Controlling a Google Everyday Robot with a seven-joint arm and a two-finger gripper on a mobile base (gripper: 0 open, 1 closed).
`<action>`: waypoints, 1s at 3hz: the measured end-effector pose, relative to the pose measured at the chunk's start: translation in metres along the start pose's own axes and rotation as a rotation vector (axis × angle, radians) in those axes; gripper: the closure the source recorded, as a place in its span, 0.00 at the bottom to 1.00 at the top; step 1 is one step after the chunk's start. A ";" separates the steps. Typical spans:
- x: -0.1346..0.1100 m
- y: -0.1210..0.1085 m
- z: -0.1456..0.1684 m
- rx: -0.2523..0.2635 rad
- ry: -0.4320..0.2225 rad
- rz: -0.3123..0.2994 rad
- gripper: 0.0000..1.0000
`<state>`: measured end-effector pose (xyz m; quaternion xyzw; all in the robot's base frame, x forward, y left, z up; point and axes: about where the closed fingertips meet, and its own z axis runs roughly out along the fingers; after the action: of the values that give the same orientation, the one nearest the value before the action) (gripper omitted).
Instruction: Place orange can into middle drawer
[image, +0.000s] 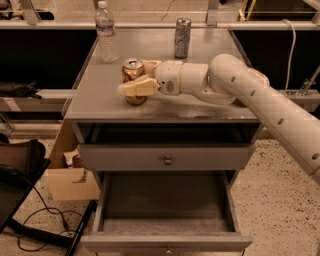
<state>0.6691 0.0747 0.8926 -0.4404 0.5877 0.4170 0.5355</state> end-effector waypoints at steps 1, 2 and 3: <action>0.000 0.001 0.001 -0.003 -0.001 -0.001 0.42; 0.000 0.001 0.001 -0.003 -0.001 -0.001 0.73; 0.000 0.001 0.001 -0.003 0.000 -0.002 0.96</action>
Offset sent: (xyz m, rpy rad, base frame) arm -0.0008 0.0016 -0.0006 0.0003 -0.0013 0.0027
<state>0.6683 0.0762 0.8921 -0.4415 0.5867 0.4174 0.5354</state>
